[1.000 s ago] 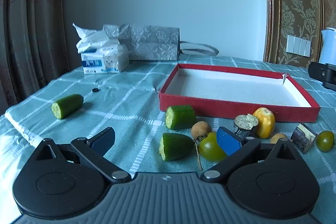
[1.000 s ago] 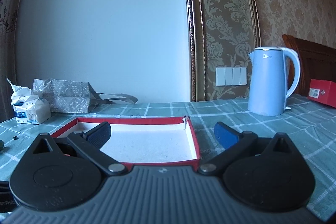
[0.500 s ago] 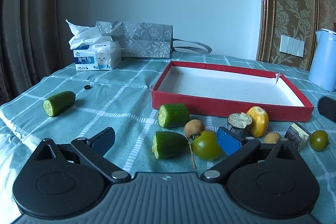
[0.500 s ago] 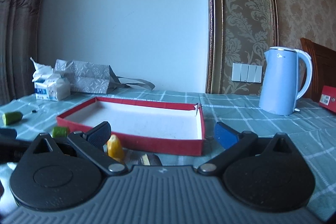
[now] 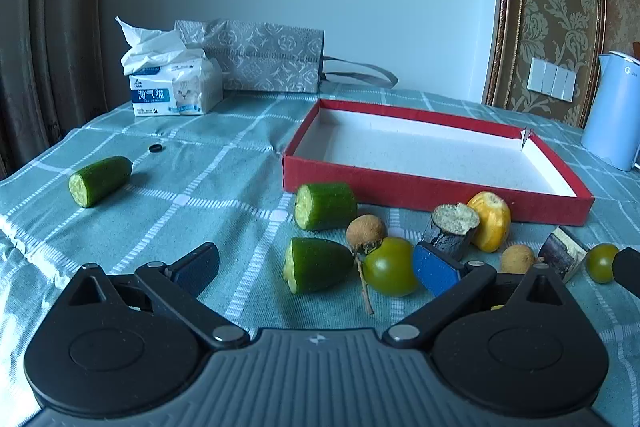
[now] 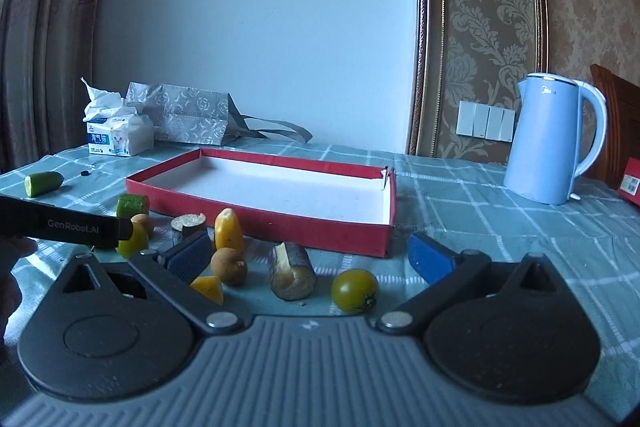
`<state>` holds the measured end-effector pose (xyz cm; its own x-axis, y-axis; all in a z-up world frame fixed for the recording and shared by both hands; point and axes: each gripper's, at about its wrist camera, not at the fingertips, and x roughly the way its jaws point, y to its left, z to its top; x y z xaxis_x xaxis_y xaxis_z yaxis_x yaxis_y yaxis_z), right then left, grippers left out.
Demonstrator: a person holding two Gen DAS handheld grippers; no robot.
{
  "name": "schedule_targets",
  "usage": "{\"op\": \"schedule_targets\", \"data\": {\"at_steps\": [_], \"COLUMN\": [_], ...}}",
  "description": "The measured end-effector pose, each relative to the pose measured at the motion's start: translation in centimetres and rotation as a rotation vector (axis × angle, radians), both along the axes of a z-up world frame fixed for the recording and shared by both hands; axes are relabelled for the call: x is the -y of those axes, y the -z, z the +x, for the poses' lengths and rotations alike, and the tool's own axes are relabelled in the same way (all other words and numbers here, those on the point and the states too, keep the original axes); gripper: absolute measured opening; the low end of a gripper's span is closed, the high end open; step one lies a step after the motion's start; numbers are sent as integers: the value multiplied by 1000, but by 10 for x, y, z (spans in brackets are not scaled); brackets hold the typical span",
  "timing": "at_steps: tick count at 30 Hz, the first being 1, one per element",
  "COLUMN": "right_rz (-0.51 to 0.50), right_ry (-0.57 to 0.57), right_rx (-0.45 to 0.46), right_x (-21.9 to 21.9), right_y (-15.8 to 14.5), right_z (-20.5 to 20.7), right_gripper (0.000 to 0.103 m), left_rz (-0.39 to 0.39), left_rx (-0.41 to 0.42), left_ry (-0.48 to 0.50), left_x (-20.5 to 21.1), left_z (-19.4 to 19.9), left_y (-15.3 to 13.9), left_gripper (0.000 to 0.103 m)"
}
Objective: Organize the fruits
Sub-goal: 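Move both tools toward the fruit pile beside the red tray, then close the right gripper around the green tomato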
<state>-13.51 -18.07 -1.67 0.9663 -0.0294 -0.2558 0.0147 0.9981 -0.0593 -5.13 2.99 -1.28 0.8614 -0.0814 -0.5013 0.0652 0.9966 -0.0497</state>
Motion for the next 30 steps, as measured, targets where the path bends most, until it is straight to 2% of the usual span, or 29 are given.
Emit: {"op": "schedule_targets", "data": {"at_steps": [19, 22, 25, 27, 29, 30], "right_rz": [1, 9, 7, 9, -3, -5], "right_ry": [-17, -15, -6, -7, -2, -3], "right_rx": [-49, -69, -95, -112, -140, -155], "right_x": [2, 10, 19, 25, 28, 31], "right_y": [1, 1, 3, 4, 5, 6], "right_z": [6, 9, 13, 16, 22, 26], "right_gripper": [103, 90, 85, 76, 51, 41], "left_rz": [-5, -7, -7, -7, -8, -8], "left_rx": [-2, -4, -5, -4, 3, 4], "left_ry": [3, 9, 11, 11, 17, 19], "left_x": [0, 0, 0, 0, 0, 0], "left_z": [0, 0, 0, 0, -1, -1], "left_y": [1, 2, 2, 1, 1, 1], "left_gripper": [103, 103, 103, 103, 103, 103]}}
